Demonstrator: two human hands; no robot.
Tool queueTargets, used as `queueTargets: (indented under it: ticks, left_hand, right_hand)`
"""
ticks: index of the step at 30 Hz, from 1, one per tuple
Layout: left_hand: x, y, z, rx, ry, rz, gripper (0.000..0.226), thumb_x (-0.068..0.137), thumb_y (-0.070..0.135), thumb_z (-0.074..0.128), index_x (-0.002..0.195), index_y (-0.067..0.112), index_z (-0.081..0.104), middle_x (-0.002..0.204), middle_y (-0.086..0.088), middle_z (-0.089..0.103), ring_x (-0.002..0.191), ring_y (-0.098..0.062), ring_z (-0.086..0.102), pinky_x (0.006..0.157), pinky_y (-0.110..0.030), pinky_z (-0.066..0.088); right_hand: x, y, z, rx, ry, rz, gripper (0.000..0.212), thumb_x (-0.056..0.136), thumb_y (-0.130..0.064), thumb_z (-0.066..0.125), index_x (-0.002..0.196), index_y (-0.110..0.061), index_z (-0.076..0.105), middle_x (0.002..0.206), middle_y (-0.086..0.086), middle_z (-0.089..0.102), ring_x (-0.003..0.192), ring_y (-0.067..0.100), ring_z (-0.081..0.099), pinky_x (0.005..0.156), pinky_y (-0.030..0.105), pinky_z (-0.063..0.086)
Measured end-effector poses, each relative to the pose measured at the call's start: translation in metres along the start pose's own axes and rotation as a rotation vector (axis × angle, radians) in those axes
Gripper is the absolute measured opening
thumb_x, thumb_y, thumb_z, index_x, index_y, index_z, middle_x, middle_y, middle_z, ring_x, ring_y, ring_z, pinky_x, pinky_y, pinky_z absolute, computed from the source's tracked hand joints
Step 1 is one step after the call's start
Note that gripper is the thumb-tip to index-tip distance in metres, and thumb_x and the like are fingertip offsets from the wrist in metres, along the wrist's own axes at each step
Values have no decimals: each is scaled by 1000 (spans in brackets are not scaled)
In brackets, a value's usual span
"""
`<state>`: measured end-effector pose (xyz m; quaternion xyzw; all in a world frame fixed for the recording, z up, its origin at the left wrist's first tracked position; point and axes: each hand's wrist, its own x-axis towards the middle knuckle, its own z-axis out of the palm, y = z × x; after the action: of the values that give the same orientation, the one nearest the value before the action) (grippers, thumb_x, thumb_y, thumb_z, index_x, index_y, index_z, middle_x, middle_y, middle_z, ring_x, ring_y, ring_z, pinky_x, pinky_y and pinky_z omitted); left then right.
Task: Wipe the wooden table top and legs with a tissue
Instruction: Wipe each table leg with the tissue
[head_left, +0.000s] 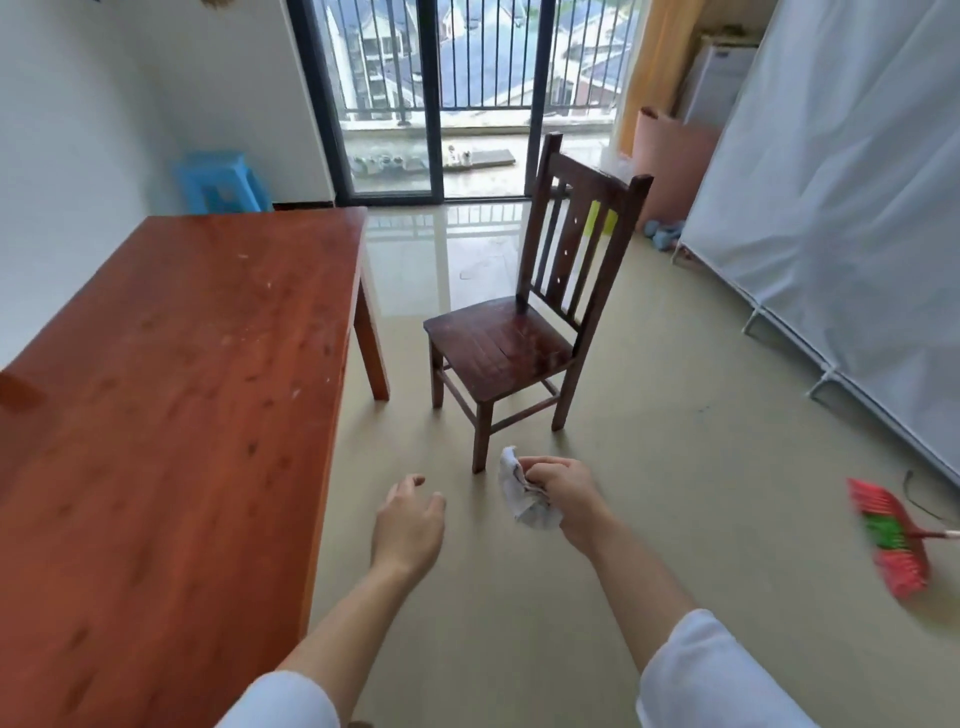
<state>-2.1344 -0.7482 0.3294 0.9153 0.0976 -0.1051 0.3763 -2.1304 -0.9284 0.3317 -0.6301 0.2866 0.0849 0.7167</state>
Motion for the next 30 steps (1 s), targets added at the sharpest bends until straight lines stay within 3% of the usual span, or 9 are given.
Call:
queueTargets:
  ticks: [6, 10, 13, 16, 21, 23, 25, 30]
  left_hand:
    - [102, 107, 2, 51, 4, 116, 41, 93, 21, 43, 132, 8, 45, 137, -10, 48, 127, -26, 41, 105, -34, 30]
    - [169, 180, 17, 83, 36, 248, 37, 94, 23, 45, 128, 10, 51, 132, -9, 52, 125, -25, 43, 104, -32, 30]
    - [223, 238, 37, 65, 87, 300, 36, 94, 25, 46, 126, 11, 52, 128, -9, 55, 122, -24, 46, 103, -34, 34]
    - [286, 303, 64, 51, 132, 329, 36, 94, 26, 46, 125, 9, 53, 126, -11, 56, 121, -26, 47, 103, -36, 35]
    - [385, 422, 108, -2, 212, 355, 36, 95, 24, 43, 127, 9, 51, 129, -11, 54, 123, -27, 44, 103, -37, 33]
    - [421, 467, 123, -17, 232, 387, 36, 95, 22, 43, 127, 8, 51, 129, -11, 54, 124, -27, 44, 104, -35, 32]
    - [456, 505, 135, -24, 256, 402, 35, 94, 21, 44, 126, 8, 51, 129, -11, 54, 124, -26, 44, 104, -34, 32]
    - [559, 580, 162, -33, 329, 385, 32, 94, 20, 45, 122, 7, 53, 125, -13, 56, 119, -28, 47, 100, -35, 34]
  right_hand:
    - [96, -110, -25, 5, 43, 26, 11, 78, -11, 62, 79, -9, 72, 82, 8, 65, 76, 23, 61, 68, 29, 47]
    - [155, -184, -59, 1, 60, -15, 22, 83, -25, 61, 69, -12, 73, 81, 9, 68, 76, 25, 63, 75, 33, 47]
    - [204, -243, -91, -59, 36, -55, 19, 77, -26, 68, 76, -7, 70, 75, 7, 65, 73, 22, 62, 70, 31, 47]
    - [260, -304, -126, -177, -1, -167, 31, 74, -35, 72, 79, -5, 70, 71, 7, 63, 64, 19, 60, 60, 26, 45]
    - [350, -414, -186, -275, -74, -402, 15, 74, -23, 79, 84, -13, 76, 68, 3, 63, 56, 14, 55, 47, 19, 38]
    - [390, -457, -206, -287, -62, -471, 7, 72, -22, 81, 73, -19, 75, 62, -1, 64, 51, 13, 53, 43, 19, 38]
    - [434, -492, -220, -303, -36, -525, 13, 72, -25, 82, 64, -23, 71, 59, -5, 64, 51, 10, 55, 47, 19, 40]
    - [564, -551, -239, -397, -80, -535, 17, 70, -13, 80, 80, -22, 69, 69, 1, 68, 53, 4, 58, 50, 18, 41]
